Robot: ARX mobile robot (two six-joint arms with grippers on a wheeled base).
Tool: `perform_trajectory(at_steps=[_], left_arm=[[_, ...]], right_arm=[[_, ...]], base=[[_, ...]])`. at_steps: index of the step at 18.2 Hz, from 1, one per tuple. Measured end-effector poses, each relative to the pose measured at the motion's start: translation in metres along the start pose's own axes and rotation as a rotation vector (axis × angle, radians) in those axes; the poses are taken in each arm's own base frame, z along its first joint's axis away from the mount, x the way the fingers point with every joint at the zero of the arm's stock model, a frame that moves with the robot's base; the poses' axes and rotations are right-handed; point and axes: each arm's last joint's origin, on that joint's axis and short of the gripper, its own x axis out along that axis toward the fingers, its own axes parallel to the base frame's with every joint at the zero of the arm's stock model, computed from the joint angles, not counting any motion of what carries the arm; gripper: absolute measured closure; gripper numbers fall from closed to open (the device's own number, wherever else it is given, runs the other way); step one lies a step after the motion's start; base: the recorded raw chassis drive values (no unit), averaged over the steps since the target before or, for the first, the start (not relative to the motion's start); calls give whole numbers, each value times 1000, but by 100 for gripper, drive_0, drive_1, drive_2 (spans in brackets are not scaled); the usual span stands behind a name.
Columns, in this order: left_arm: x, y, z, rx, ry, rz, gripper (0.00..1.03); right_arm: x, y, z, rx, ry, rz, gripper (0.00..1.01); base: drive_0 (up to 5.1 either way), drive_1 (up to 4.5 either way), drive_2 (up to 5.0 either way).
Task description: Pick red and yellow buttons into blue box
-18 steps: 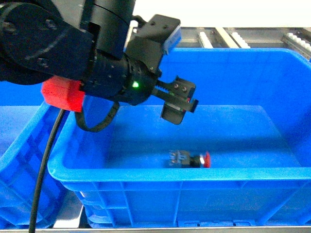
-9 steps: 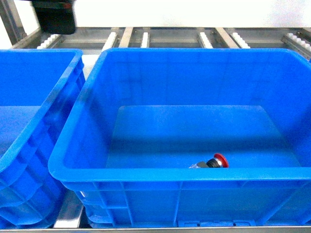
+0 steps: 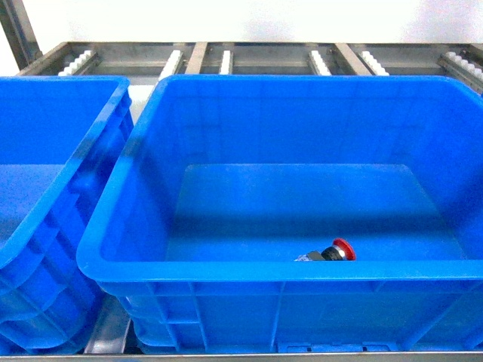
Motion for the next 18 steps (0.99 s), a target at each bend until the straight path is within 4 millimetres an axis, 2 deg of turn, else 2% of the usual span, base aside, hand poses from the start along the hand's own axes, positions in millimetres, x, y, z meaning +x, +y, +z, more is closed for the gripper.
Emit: perform_trajectory(at_steps=[2,3,6,10,11,13,18], left_arm=[[2,-1,-3,6,9,-9,6],[-1,6,-3,1,-71,-107,18],[-12,21,-22,51,-63,-182,50],[-24,33,-33,50,-74,-187,96],[-26,36,-36,54,-68,-188,101],[-29,48,-41,54,-65,-175,101],[-39,49,-46,53,-81,-191,101]], right_arm=[[0,0,0,0,1,0,3],[0,1,1,-42,-87,67,11],[-13,11,-12,-164,-137,116,44],[-24,9,-18,-187,-146,112,90],[-26,9,-19,-189,-147,112,100],[-28,7,-26,-192,-152,112,99],[-38,7,-26,-191,-160,113,99]], base=[[0,0,0],[0,0,0],[0,0,0],[0,0,0],[0,0,0],[0,0,0],[0,0,0]])
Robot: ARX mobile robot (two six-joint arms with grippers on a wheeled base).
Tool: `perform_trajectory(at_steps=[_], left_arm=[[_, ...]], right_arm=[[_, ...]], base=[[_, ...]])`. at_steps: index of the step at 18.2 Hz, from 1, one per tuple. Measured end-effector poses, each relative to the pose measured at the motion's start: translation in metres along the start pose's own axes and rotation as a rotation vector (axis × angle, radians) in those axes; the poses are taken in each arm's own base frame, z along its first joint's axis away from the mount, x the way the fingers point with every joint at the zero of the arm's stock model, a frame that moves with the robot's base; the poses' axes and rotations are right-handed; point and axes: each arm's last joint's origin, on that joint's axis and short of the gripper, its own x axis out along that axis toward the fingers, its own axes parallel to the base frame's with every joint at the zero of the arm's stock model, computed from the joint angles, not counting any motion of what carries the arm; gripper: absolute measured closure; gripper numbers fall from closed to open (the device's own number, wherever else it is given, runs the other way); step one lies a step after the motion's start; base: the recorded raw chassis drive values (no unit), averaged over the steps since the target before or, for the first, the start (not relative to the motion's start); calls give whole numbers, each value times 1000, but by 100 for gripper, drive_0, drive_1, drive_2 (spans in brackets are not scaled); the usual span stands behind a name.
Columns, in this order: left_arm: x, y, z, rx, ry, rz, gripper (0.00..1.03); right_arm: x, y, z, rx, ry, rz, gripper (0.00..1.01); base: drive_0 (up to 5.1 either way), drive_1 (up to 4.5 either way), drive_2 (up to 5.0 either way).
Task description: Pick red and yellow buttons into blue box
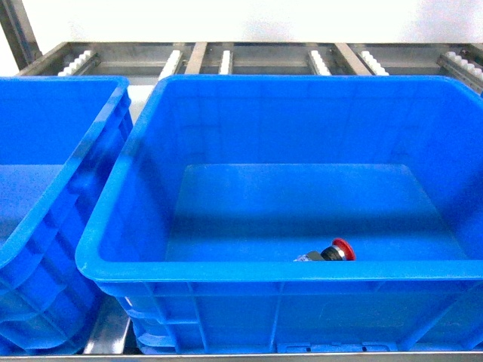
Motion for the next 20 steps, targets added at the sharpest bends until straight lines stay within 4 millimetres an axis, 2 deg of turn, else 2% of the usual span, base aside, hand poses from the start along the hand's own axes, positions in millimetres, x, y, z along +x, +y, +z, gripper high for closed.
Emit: perform_trajectory(at_steps=[10,12,13,15,17,20], left_arm=[[-13,0,-3,0,-11,1,101],[-15,0,-4,0,-10,1,101],[-15,0,-4,0,-12,1,101],[-23,0,-11,0,48,1,101],[-26,0,-4,0,-20,0,101],[-26,0,-7,0,6,2,101]], right_arm=[[-11,0,0,0,-4,0,99],[-20,0,-6,0,48,0,99],[-22,0,-2,0,-9,0,99],[-22,0,-4,0,15,0,99],[-22,0,-3,0,5,0,99],[-22,0,-3,0,6,1,99]], base=[[0,0,0],[0,0,0],[0,0,0],[0,0,0],[0,0,0],[0,0,0]])
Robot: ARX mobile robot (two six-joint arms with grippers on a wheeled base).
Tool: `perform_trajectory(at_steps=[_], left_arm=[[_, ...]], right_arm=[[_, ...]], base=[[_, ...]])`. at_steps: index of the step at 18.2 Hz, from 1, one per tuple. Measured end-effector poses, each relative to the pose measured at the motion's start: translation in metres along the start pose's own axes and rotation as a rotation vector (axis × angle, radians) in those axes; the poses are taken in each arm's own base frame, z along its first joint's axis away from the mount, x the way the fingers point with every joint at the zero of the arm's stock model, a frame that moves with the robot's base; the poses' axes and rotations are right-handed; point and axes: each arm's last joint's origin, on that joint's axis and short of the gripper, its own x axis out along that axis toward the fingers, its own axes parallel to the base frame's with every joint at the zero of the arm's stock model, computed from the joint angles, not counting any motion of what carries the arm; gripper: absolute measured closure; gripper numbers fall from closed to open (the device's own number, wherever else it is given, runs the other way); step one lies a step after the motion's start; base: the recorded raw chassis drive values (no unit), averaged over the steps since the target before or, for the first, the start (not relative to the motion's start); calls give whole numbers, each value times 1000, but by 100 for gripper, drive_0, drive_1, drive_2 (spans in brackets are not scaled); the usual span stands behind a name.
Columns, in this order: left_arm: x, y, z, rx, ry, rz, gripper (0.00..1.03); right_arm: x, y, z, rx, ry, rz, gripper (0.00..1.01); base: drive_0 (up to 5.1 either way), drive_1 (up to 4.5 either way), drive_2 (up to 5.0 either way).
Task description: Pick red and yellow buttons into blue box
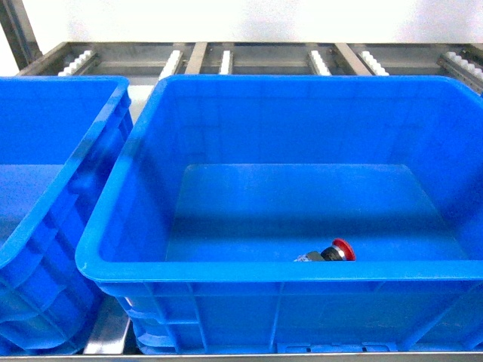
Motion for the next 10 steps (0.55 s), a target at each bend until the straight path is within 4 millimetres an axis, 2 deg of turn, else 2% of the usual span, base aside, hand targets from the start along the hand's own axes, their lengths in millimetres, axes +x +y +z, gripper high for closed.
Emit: perform_trajectory(at_steps=[4,5,8,9,10], left_arm=[[0,0,0,0,-2,-1,101],[0,0,0,0,-2,-1,101],[0,0,0,0,-2,-1,38],[0,0,0,0,-2,-1,14],[0,0,0,2,-2,-1,5]], right_arm=[[0,0,0,0,0,0,99],[0,0,0,0,0,0,85],[0,0,0,0,0,0,18],[0,0,0,0,0,0,2],[0,0,0,0,0,0,3]], base=[[0,0,0],[0,0,0],[0,0,0],[0,0,0],[0,0,0]])
